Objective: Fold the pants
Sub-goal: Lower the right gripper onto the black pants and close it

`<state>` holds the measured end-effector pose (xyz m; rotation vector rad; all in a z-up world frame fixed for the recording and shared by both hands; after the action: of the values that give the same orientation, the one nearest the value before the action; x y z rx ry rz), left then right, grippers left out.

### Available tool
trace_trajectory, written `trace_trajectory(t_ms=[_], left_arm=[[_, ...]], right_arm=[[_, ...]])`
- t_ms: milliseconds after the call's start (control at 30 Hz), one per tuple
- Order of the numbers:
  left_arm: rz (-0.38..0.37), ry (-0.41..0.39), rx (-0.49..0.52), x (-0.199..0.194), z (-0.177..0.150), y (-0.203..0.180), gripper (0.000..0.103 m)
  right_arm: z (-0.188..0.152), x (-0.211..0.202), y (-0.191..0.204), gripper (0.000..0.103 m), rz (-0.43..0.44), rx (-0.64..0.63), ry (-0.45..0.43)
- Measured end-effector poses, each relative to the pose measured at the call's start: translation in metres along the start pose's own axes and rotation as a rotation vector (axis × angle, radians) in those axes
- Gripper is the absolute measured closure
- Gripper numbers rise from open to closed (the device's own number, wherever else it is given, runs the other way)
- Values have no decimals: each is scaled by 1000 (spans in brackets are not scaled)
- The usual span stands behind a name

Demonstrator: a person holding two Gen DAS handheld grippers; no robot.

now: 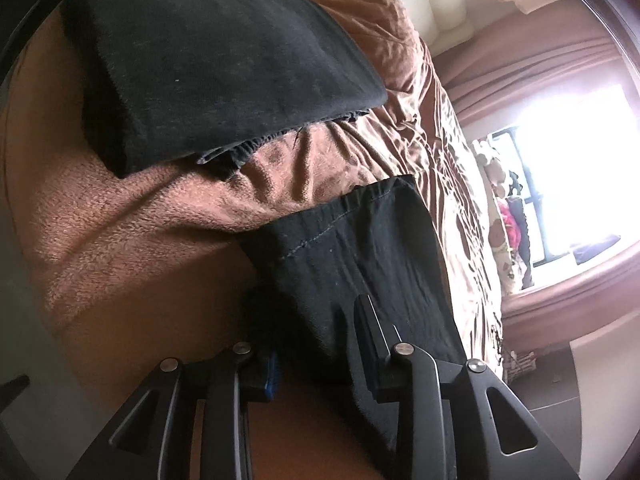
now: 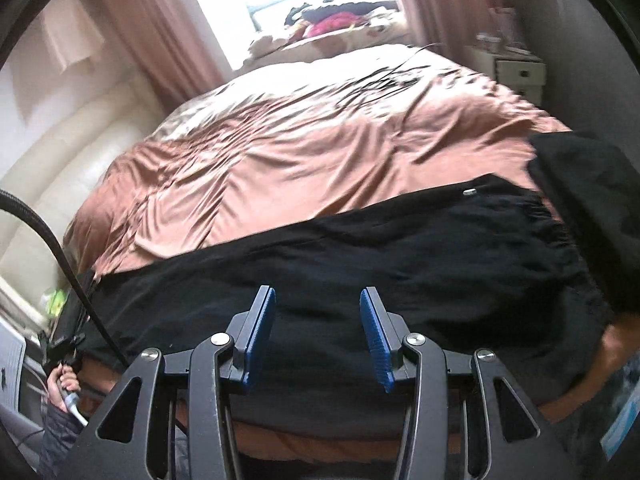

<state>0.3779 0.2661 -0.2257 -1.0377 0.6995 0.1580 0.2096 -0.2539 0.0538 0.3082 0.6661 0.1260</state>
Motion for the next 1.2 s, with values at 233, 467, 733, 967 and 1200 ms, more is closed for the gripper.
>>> trace_trajectory(t_ms=[233,467,733,967,1200], left_arm=[[-8,-5,-9,3,-4,-3,75],[-4,-6,-18,4,-7,-6,95],[-7,-37,17,-8,-3,-21,98],[-29,-59,43,-22,1,-40,99],[-50,-76,64,-39,5,-65,100]], right_arm=[[-1,64,33,61,28,-43,96],[-7,130,67,61,57,-102,190],[-12,175,106,61,95,-182,226],[-25,197,133,78,109,-269,269],[-51,210,151,87,105,-287,327]])
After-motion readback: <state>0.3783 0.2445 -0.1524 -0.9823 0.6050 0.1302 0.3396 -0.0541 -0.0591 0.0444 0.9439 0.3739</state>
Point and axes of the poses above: each gripper's, at about its wrist camera, not at the fingertips, and x roughly the way its jaws point, y to its left, z to its top, the point moved 3 cm from there along x, roughly the way its jaws point, and after that the axes turned 1 degree about -y, right-handed, at the moved point
